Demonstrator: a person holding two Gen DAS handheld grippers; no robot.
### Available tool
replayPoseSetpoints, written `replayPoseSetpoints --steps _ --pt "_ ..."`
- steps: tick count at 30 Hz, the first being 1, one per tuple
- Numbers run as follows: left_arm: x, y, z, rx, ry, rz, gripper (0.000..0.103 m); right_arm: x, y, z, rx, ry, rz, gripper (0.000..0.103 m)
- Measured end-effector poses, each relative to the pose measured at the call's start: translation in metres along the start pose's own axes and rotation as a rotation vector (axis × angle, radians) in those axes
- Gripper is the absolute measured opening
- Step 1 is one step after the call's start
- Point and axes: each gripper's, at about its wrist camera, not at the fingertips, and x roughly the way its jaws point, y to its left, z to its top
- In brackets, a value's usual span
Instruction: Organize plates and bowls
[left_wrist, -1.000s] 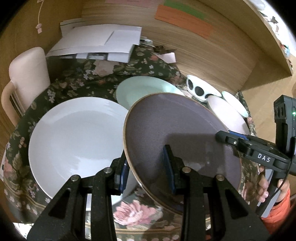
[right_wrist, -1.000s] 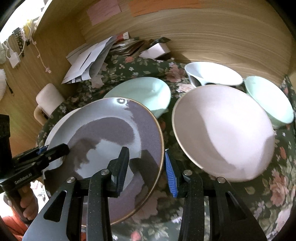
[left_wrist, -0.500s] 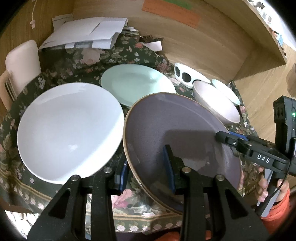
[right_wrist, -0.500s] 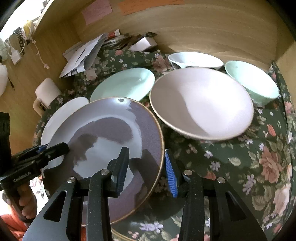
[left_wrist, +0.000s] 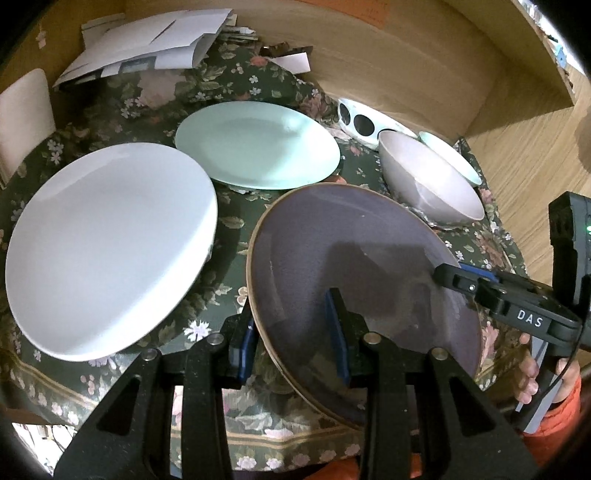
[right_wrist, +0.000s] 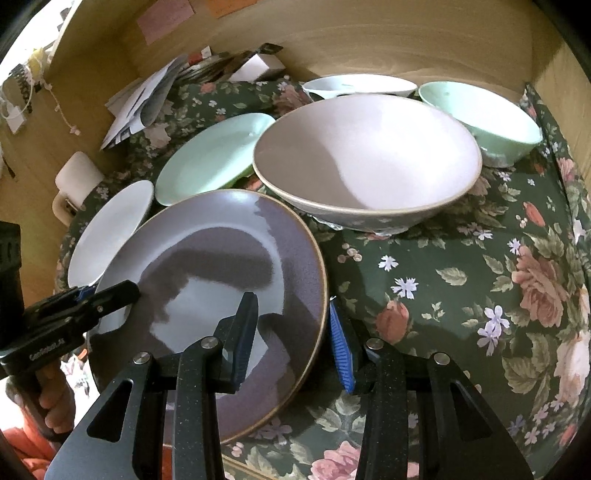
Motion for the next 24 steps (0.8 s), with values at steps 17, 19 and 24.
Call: replayPoseSetpoints --steps 17,19,24 --pt "0.014 0.004 0.007 0.011 0.012 -0.012 0.035 0.005 0.000 0.001 -0.030 -0.008 -0.042 0.037" --pt "0.012 0.004 0.007 0.024 -0.005 0.020 0.035 0.004 0.001 0.001 -0.032 -0.009 -0.046 0.037" --pt "0.000 0.006 0.010 0.027 -0.045 0.022 0.040 -0.006 0.005 0.002 -0.048 -0.034 -0.067 0.037"
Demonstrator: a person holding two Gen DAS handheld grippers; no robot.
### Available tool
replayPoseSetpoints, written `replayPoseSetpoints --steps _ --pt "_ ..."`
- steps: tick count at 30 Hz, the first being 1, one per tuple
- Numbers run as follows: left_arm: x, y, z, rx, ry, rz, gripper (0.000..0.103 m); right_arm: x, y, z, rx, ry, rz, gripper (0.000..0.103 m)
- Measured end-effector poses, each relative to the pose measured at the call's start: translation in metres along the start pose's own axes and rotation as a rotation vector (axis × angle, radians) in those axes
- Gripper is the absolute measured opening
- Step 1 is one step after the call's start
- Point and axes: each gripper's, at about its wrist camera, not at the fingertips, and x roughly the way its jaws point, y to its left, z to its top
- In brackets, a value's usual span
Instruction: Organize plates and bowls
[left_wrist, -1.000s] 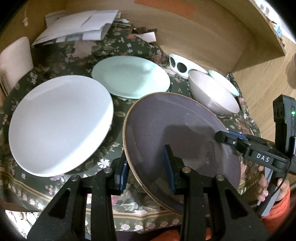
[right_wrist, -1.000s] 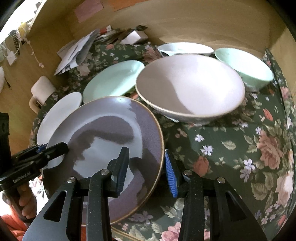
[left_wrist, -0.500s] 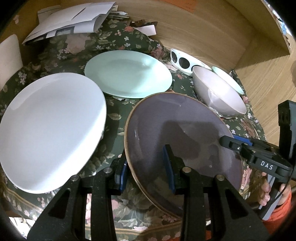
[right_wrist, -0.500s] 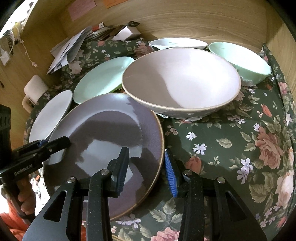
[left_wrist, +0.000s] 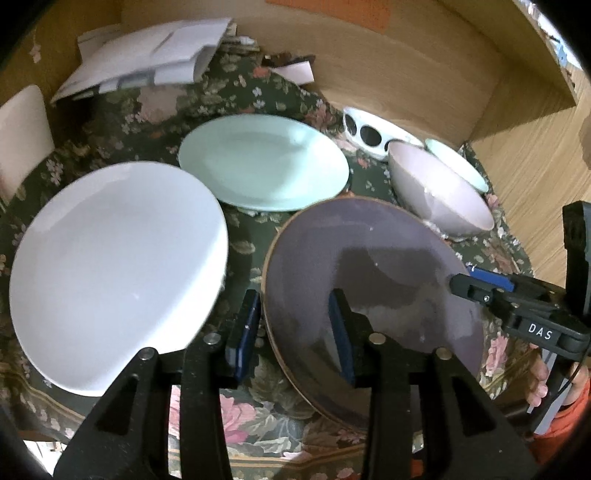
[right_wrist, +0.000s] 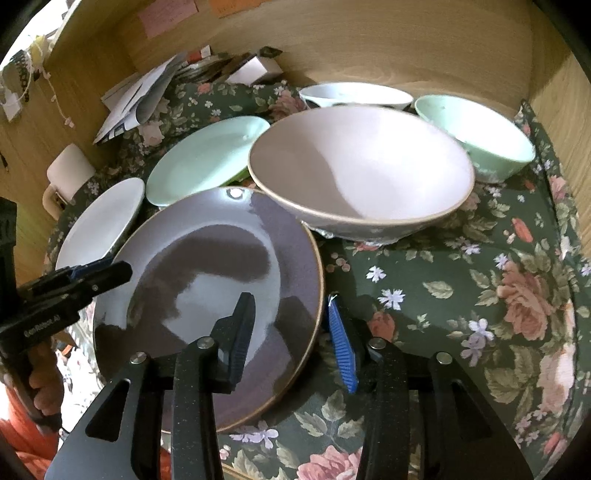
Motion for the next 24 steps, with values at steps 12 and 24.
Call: replayPoseSetpoints --steps 12,24 --pt "-0.044 -0.004 0.010 0.034 -0.145 0.021 0.064 -0.029 0.030 0.019 -0.072 -0.116 0.011 0.043" --pt "-0.078 0.036 0.017 -0.022 -0.240 0.117 0.082 -0.019 0.088 0.049 -0.203 -0.156 0.108 0.053"
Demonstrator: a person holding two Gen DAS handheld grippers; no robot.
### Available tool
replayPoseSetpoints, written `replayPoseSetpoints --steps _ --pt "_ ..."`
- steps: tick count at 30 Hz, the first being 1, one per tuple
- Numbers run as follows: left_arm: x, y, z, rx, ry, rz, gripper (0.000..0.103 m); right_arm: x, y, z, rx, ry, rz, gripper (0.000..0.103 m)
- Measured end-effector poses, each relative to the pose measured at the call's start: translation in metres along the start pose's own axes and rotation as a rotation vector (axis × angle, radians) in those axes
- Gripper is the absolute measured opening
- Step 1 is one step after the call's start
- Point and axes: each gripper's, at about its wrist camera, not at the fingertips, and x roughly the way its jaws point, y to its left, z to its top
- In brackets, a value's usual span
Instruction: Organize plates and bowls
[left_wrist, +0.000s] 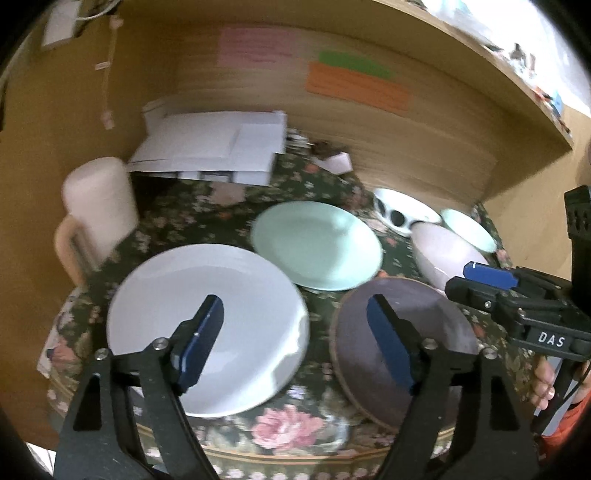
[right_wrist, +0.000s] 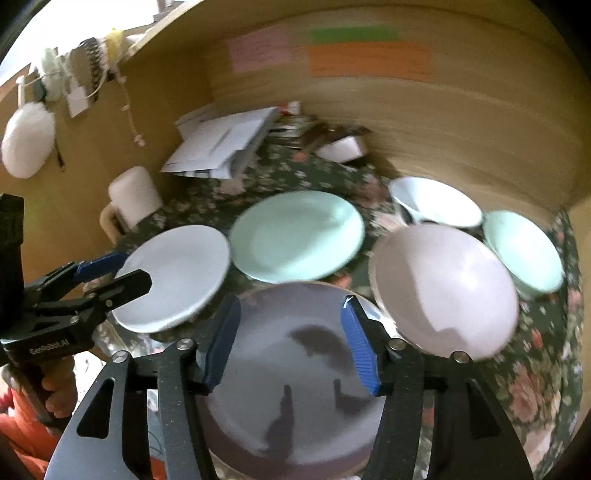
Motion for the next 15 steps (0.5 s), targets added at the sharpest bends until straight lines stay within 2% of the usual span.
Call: replayPoseSetpoints --steps 15 --pt "0.003 0.088 -0.007 -0.133 0.022 0.143 0.082 0.069 0.053 0.026 -0.097 0.107 0.079 0.053"
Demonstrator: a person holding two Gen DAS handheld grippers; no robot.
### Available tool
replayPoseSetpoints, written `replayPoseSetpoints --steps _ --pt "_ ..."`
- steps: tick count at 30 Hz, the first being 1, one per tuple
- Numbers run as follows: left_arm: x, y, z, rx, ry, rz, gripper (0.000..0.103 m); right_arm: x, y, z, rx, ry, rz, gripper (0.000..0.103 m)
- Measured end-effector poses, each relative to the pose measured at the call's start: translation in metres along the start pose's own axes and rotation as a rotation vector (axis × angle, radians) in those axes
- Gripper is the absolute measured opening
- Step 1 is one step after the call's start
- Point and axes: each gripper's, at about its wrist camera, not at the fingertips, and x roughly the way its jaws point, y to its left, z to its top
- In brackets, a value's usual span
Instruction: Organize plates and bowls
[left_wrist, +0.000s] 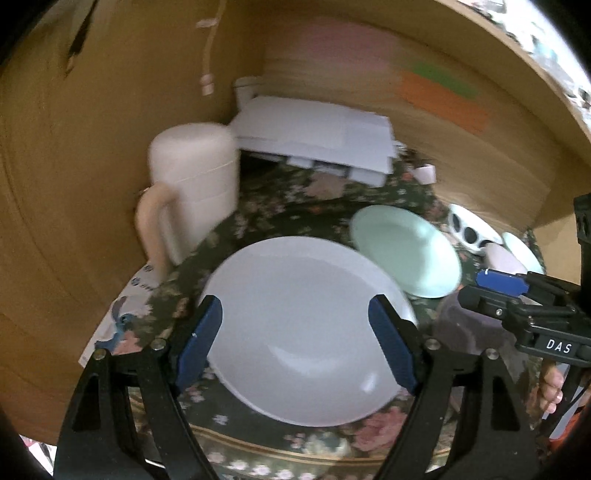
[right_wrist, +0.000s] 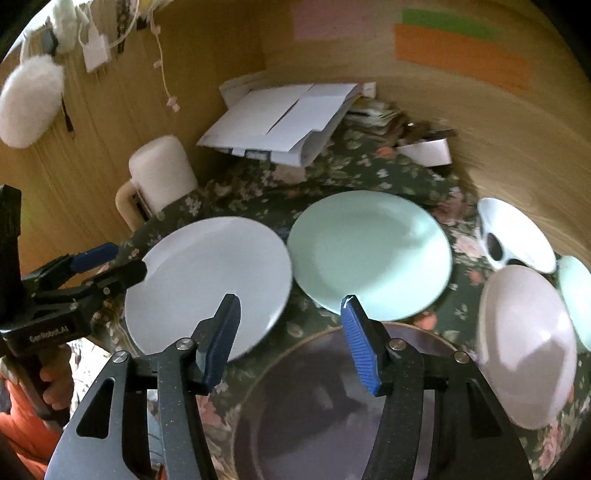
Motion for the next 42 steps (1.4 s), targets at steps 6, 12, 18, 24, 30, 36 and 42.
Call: replayPoseSetpoints --steps 6,12,18,24,30,36,42 --pt "0.016 0.029 -0.007 -0.048 0.045 0.029 0.082 0.034 0.007 0.008 -0.027 0.069 0.015 0.053" --pt "0.033 0.043 -0.013 -0.065 0.097 0.014 0.082 0.060 0.011 0.011 -0.031 0.138 0.040 0.053" --pt "0.042 0.046 -0.016 -0.065 0.132 -0.017 0.068 0.077 0.015 0.012 -0.038 0.185 0.042 0.045" --pt "0.053 0.051 -0.017 -0.078 0.175 -0.036 0.055 0.094 0.012 0.012 -0.011 0.227 0.054 0.035" --pt "0.056 0.052 -0.017 -0.084 0.180 -0.059 0.045 0.099 0.008 0.012 0.026 0.229 0.076 0.033" --pt "0.060 0.047 -0.016 -0.057 0.185 -0.053 0.043 0.099 0.011 0.011 0.014 0.217 0.057 0.031" --pt "0.060 0.048 -0.013 -0.059 0.191 -0.051 0.043 0.100 0.011 0.014 0.016 0.205 0.050 0.031"
